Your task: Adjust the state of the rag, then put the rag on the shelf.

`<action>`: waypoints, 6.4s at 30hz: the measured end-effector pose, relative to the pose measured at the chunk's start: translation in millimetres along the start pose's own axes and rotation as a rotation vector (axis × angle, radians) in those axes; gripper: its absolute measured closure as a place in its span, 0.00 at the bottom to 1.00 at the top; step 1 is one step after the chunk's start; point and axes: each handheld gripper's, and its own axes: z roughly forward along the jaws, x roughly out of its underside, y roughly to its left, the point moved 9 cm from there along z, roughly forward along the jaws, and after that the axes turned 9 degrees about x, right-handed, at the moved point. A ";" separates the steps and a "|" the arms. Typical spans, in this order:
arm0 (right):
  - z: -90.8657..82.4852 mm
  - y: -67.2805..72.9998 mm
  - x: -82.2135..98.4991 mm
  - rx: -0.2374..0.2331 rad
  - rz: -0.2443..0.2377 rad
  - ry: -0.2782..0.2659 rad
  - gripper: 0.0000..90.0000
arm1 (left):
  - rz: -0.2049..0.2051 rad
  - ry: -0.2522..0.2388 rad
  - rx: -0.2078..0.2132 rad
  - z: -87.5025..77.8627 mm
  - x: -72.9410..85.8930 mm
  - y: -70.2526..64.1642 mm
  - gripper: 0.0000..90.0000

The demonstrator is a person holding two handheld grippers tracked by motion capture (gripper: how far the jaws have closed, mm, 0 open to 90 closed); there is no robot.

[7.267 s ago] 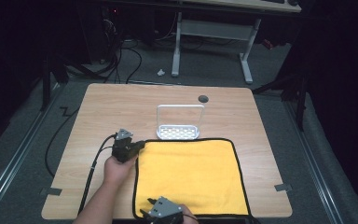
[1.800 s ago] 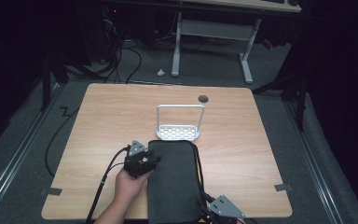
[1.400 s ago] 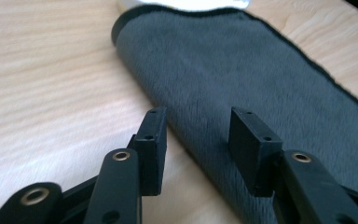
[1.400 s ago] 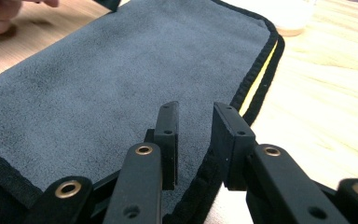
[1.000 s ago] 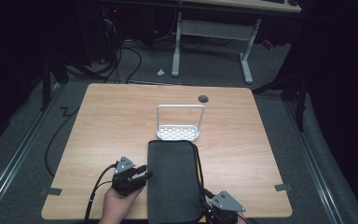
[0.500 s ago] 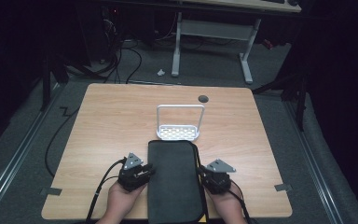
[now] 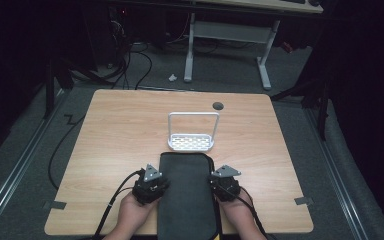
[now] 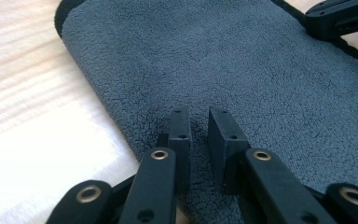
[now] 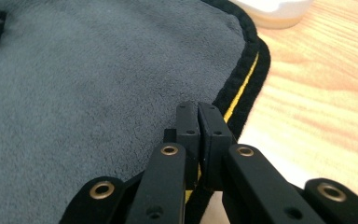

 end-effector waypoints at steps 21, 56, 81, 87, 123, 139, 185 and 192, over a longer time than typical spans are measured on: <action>-25.8 -11.4 10.7 -0.020 0.089 -0.071 0.79 | -0.109 -0.126 -0.030 -9.1 -25.1 28.7 0.57; 19.3 -15.1 -8.6 -0.026 0.163 -0.007 0.90 | -0.222 -0.078 0.010 18.8 -21.2 29.5 0.91; -24.3 -28.6 -53.3 0.057 0.150 -0.286 0.92 | -0.071 -0.314 -0.069 -19.2 -77.0 17.3 0.93; -41.9 -29.8 -70.6 0.082 0.122 -0.349 0.92 | -0.058 -0.355 -0.081 -30.4 -89.5 13.4 0.93; -124.3 -53.6 -170.0 0.153 0.125 -0.640 0.92 | 0.096 -0.609 -0.127 -106.0 -188.4 -7.1 0.94; -142.2 -67.3 -209.2 0.166 0.131 -0.701 0.92 | 0.167 -0.663 -0.156 -131.6 -231.8 -8.2 0.94; -58.5 -141.4 -277.4 0.159 0.162 -0.643 0.92 | 0.198 -0.545 -0.221 -66.5 -307.8 80.4 0.93; -25.2 -149.2 -269.7 0.158 0.139 -0.569 0.92 | 0.185 -0.468 -0.201 -40.4 -294.3 99.6 0.91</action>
